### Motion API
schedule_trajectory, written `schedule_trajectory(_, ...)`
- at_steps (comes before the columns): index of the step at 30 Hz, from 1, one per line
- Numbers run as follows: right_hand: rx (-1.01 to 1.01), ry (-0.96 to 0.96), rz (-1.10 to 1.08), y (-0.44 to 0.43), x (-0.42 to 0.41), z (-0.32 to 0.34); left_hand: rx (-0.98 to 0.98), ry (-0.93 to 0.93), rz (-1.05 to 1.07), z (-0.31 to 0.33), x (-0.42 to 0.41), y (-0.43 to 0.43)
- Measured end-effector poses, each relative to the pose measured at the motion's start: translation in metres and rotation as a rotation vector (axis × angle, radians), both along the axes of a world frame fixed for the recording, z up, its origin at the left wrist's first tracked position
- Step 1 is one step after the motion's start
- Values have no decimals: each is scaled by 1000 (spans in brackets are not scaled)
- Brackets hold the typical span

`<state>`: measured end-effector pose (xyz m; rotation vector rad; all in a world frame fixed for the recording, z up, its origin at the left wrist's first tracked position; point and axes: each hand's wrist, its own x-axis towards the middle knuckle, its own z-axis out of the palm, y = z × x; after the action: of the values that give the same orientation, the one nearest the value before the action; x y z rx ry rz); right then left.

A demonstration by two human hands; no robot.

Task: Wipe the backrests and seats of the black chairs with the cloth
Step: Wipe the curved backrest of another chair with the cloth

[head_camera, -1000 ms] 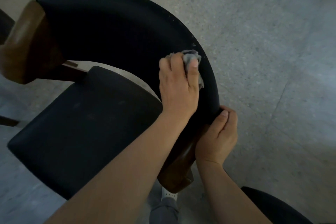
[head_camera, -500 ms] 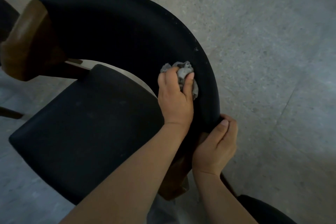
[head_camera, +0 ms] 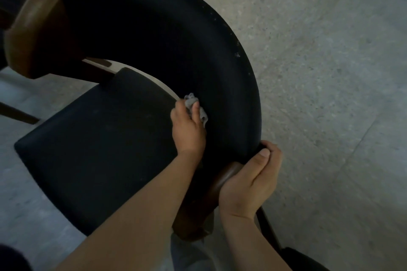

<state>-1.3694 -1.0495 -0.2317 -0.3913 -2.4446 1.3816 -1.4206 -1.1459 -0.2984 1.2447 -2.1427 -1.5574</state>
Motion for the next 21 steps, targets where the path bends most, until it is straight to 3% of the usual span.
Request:
schedule_trajectory(4,-2,-71,51,4,1,6,132,-405,-134,-34,26,-17)
schedule_trajectory(6,-83,-107,54,9,-6,18,182,-462,-177,-37,40,-26)
schedule_trajectory(9,-204,-103,35,9,-33,33,180,-294,-137,-14,47,-39)
schedule_trajectory(15,-61,-80,86,-2,-53,30,91,206,-75,74,21,-34)
schedule_trajectory(21,5,-50,42,-2,-54,26,-103,404,-240,111,-23,-17)
